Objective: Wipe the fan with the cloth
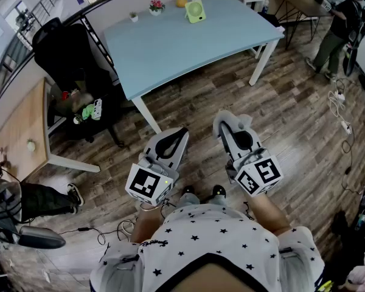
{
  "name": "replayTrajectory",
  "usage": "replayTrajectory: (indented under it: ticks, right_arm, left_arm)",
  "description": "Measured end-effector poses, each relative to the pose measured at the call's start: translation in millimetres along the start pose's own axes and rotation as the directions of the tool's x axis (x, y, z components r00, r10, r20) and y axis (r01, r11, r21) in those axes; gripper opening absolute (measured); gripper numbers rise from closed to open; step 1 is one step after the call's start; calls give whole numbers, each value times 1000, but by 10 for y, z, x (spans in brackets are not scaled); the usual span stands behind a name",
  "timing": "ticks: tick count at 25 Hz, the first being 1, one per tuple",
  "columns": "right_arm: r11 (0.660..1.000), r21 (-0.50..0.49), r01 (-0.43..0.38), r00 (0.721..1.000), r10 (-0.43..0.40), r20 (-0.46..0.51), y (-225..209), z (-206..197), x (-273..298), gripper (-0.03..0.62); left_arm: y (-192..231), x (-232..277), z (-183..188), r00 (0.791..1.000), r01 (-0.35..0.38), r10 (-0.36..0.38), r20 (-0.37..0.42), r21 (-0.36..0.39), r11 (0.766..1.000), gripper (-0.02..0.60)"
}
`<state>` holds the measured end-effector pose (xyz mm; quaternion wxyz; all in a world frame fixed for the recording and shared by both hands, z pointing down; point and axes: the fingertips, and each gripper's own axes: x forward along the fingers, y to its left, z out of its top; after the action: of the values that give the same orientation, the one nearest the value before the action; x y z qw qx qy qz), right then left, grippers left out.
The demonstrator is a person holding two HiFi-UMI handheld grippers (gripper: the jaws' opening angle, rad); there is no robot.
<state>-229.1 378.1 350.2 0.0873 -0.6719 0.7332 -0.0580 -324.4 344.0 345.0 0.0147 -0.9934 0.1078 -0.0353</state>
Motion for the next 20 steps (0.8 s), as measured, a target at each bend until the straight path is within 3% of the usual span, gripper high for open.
replayTrajectory:
  ticks: [20]
  right_arm:
    - [998,8,62,998,-62,6,138,-72,0,40]
  left_arm:
    - [102,-12,-74,996,94,-94,-6,8,996,31]
